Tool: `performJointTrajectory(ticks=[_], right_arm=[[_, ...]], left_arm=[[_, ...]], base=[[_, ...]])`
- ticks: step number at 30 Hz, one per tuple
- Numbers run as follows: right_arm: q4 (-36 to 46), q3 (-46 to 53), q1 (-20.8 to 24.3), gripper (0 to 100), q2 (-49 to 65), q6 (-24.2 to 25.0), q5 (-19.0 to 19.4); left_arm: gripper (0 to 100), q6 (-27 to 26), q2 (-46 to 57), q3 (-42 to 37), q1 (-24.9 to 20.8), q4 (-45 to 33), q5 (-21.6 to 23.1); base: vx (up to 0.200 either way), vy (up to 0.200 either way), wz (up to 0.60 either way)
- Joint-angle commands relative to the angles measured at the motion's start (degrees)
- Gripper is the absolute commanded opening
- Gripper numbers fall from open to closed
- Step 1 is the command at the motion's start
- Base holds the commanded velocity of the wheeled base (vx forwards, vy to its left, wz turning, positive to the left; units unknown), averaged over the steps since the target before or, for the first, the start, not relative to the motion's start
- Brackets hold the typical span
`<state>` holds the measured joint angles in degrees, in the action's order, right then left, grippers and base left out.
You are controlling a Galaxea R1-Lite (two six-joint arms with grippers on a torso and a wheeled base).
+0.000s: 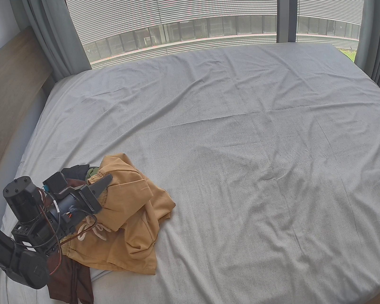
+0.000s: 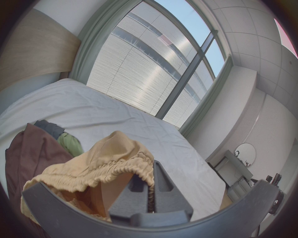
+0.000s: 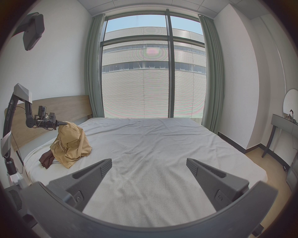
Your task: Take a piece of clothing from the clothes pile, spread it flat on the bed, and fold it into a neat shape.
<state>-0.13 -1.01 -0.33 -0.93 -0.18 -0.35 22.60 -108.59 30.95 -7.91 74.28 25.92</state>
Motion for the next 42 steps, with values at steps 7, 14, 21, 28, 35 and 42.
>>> performJointTrajectory(ticks=[7,14,21,28,35,42], right_arm=[[-0.04,1.01,-0.02,100,0.93,0.01,0.0],[-0.04,1.01,-0.02,100,0.93,0.01,0.0],[-0.04,1.01,-0.02,100,0.93,0.01,0.0],[-0.04,1.01,-0.02,100,0.93,0.09,0.0],[-0.04,1.01,-0.02,100,0.93,0.01,0.0],[-0.04,1.01,-0.02,100,0.93,0.09,0.0]], left_arm=[[0,4.12,3.13,-1.33,-5.01,5.7,-0.69],[0,4.38,2.86,-0.63,-7.03,5.79,-0.78],[0,8.07,2.6,2.62,-9.75,5.79,-2.98],[0,8.42,2.51,7.1,-12.48,5.35,-4.56],[0,8.42,2.33,9.57,-16.08,5.18,-5.79],[0,8.42,2.25,13.43,-19.69,4.82,-5.97]], base=[[0.0,0.0,0.0],[0.0,0.0,0.0],[0.0,0.0,0.0],[0.0,0.0,0.0],[0.0,0.0,0.0],[0.0,0.0,0.0]])
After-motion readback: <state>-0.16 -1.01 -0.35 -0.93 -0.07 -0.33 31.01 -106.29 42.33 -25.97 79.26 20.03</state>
